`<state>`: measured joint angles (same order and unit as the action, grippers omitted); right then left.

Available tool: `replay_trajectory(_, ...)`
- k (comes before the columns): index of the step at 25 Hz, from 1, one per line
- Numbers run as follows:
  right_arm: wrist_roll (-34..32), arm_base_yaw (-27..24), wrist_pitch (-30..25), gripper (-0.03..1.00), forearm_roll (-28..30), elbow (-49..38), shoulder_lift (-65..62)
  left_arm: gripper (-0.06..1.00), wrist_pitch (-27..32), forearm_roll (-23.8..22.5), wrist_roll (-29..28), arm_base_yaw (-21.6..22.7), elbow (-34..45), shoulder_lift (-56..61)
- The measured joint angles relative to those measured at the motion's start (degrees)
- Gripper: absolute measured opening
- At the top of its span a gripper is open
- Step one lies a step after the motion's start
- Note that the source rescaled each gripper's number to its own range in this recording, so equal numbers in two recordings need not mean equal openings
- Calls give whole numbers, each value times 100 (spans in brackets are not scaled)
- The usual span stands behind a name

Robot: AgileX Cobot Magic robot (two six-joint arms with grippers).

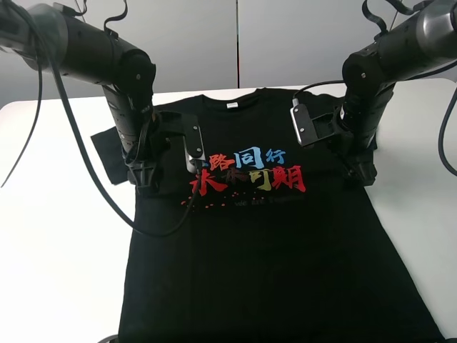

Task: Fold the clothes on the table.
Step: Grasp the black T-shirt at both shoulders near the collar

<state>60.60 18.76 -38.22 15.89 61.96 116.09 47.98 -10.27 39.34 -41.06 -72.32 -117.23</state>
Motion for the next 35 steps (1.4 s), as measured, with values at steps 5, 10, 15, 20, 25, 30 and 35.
replay_trajectory(5,0,0,0,84,0,0,0,76,125,14,90,0,0,-298)
replay_trajectory(10,0,0,0,84,0,0,0,76,136,-10,114,0,-10,-452)
replay_trajectory(15,0,0,0,84,0,0,0,76,181,2,147,0,-42,-501)
replay_trajectory(20,0,0,0,83,0,0,0,76,192,-9,147,0,-42,-501)
replay_trajectory(25,0,0,-10,81,-11,0,0,76,192,-20,136,0,-42,-501)
replay_trajectory(30,-10,0,-22,80,-11,0,3,76,192,-20,136,0,-42,-501)
replay_trajectory(35,-10,0,-34,57,-161,0,25,76,192,-20,136,0,-42,-501)
